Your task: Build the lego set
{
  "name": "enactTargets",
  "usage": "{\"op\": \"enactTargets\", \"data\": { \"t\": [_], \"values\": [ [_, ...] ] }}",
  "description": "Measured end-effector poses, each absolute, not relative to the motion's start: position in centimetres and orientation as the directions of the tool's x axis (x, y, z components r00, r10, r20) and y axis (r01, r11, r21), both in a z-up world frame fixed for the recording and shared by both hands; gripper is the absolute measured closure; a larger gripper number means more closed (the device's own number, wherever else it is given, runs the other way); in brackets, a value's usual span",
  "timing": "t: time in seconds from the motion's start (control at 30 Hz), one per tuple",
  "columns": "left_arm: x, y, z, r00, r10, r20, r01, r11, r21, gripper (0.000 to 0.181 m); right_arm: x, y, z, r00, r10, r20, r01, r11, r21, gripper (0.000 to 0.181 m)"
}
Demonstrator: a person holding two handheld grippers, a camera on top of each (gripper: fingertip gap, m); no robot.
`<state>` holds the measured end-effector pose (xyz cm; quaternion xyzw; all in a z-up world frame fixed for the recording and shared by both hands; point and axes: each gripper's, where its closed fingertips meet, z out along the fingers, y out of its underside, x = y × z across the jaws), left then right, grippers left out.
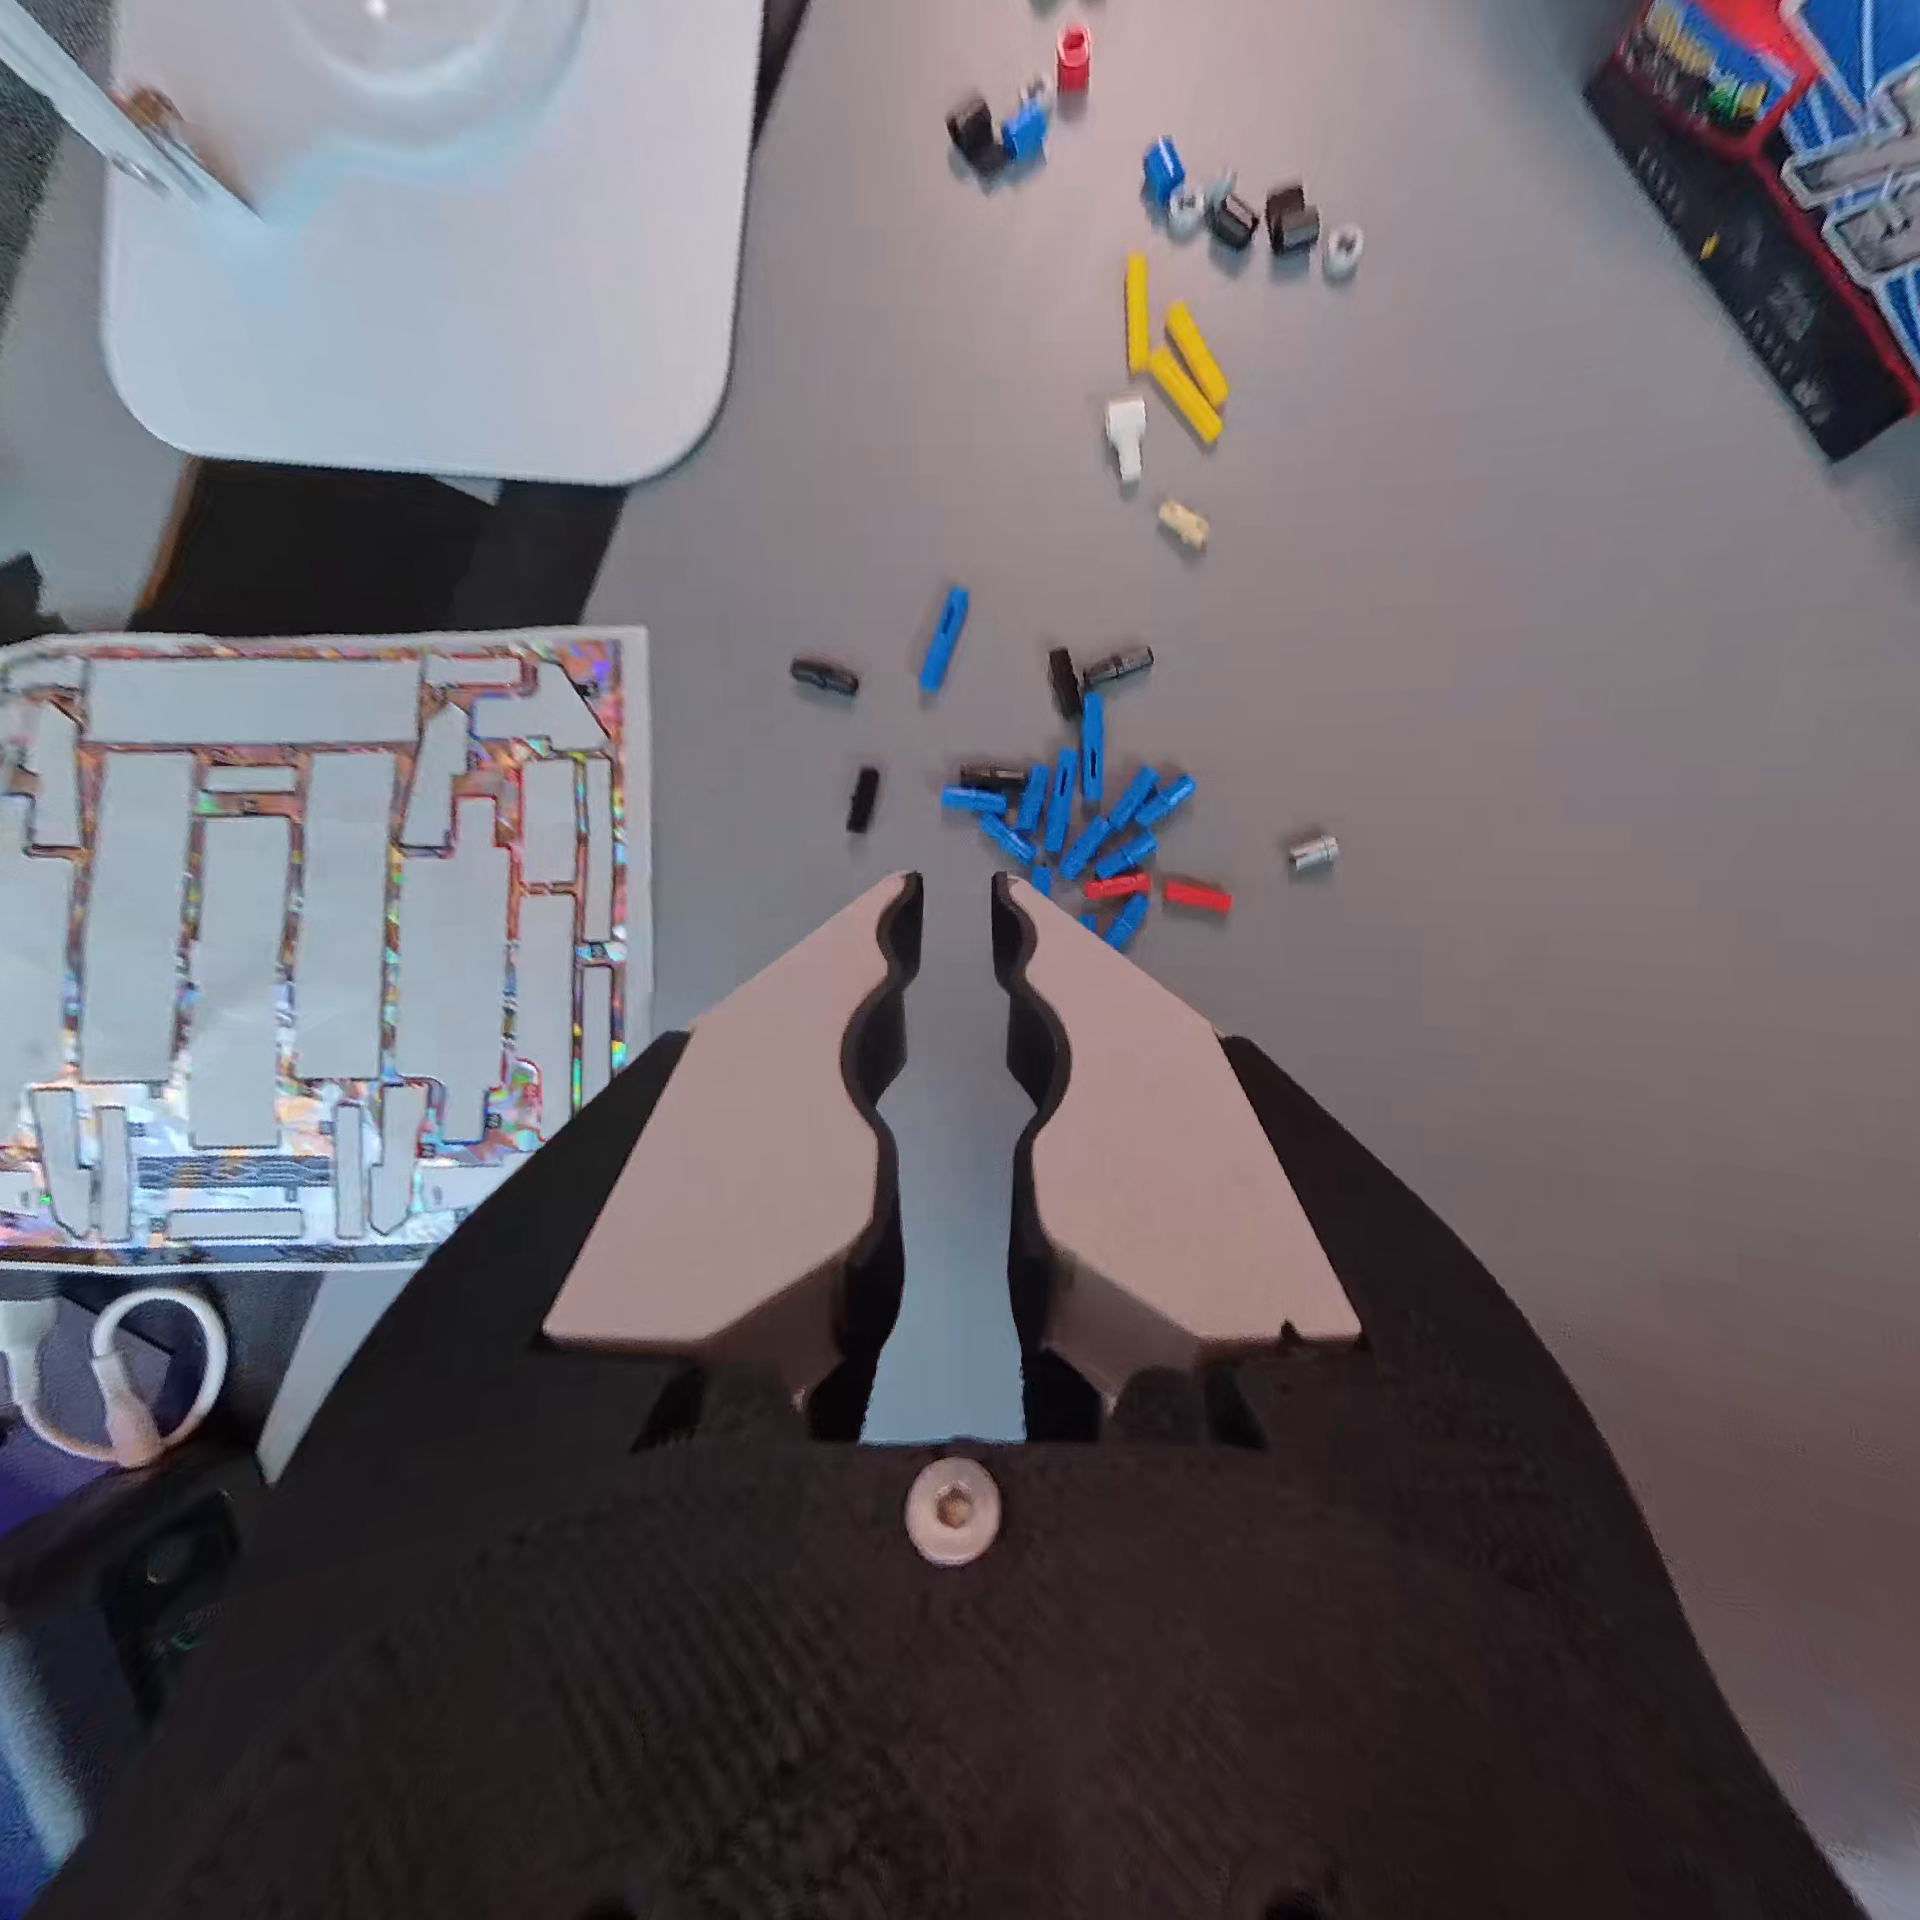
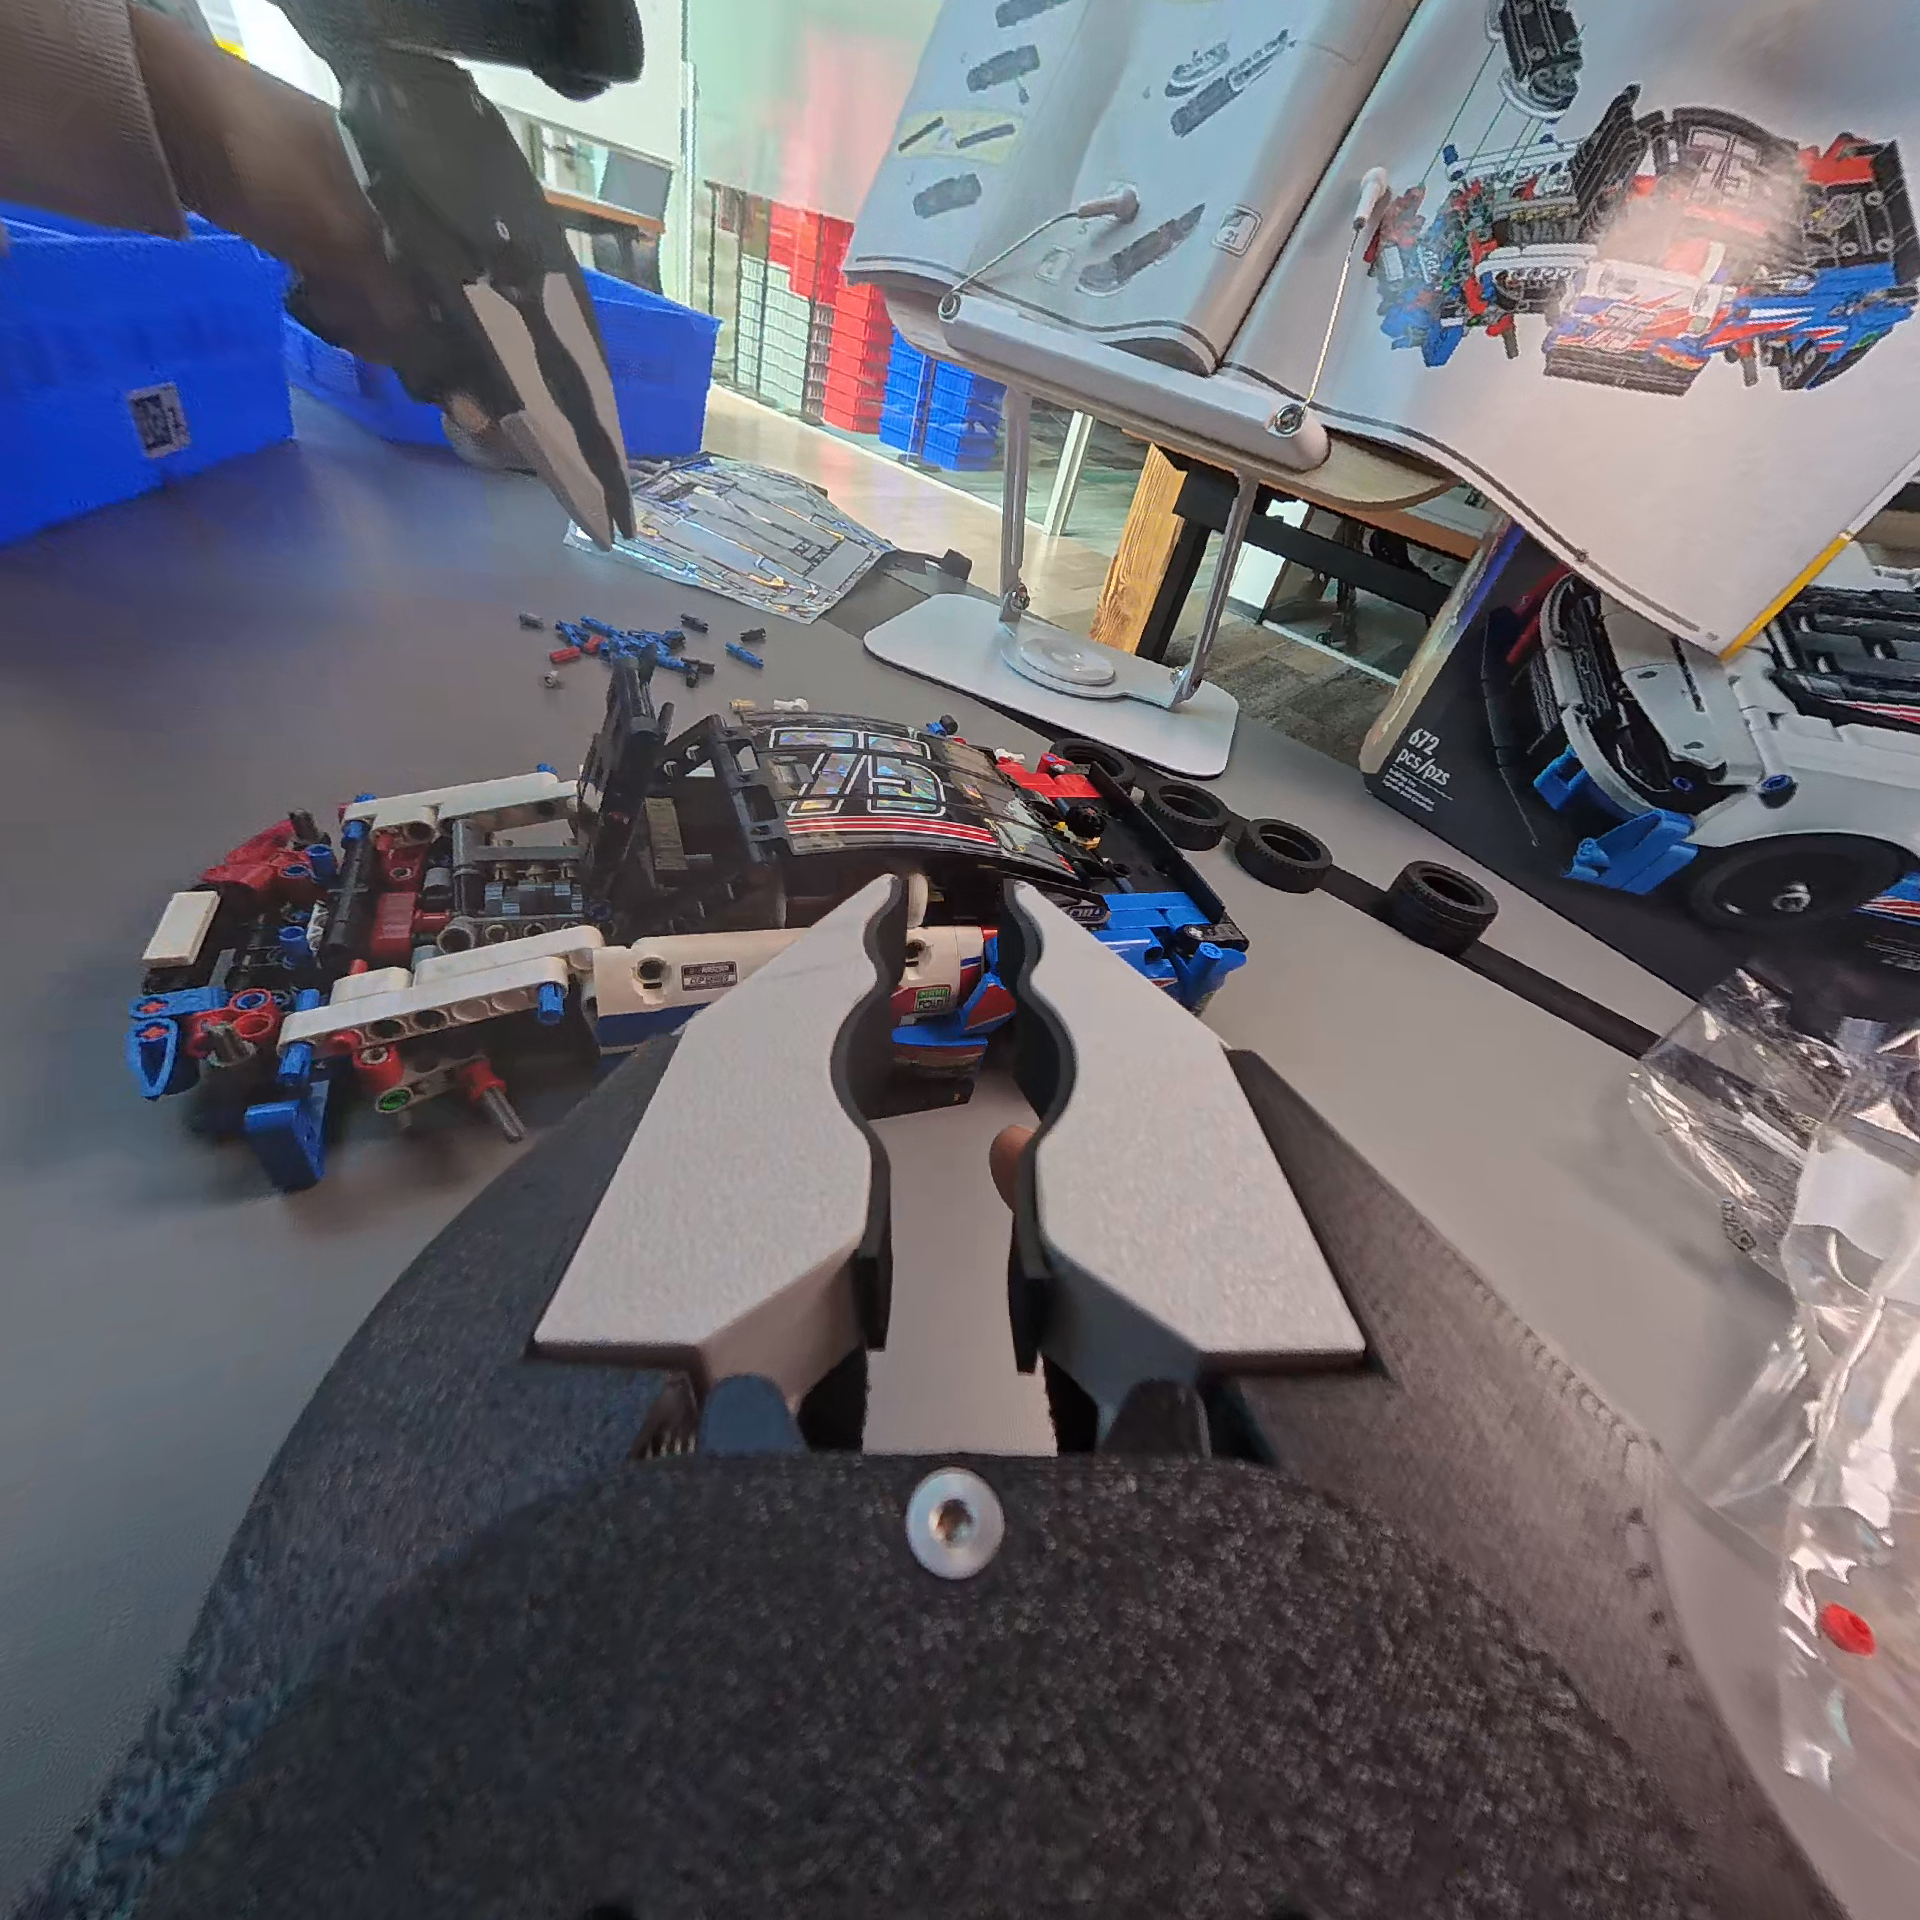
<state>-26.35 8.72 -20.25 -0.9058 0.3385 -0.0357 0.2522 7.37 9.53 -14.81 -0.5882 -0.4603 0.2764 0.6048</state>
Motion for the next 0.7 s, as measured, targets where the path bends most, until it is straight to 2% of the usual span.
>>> {"op": "enactTargets", "data": {
  "t": [0.03,0.17,0.33,0.7],
  "values": [
    [-26.5,8.1,-21.0,0.767,-0.635,-0.097,-0.600,-0.655,-0.459,0.169,7.3,9.5,-14.8,0.421,0.876,0.234,0.209,0.158,-0.965,0.169],
    [-25.5,6.4,-22.2,0.744,-0.668,-0.004,-0.602,-0.669,-0.436,0.171,7.4,9.4,-15.0,0.423,0.870,0.254,0.226,0.170,-0.959,0.169],
    [-24.8,5.4,-23.5,0.712,-0.702,0.016,-0.642,-0.661,-0.388,0.175,7.8,9.9,-15.3,0.437,0.862,0.257,0.239,0.164,-0.957,0.169],
    [-24.4,6.1,-24.3,0.661,-0.746,-0.082,-0.717,-0.595,-0.364,0.173,7.7,9.9,-15.9,0.429,0.862,0.269,0.267,0.163,-0.950,0.169]
  ]
}}
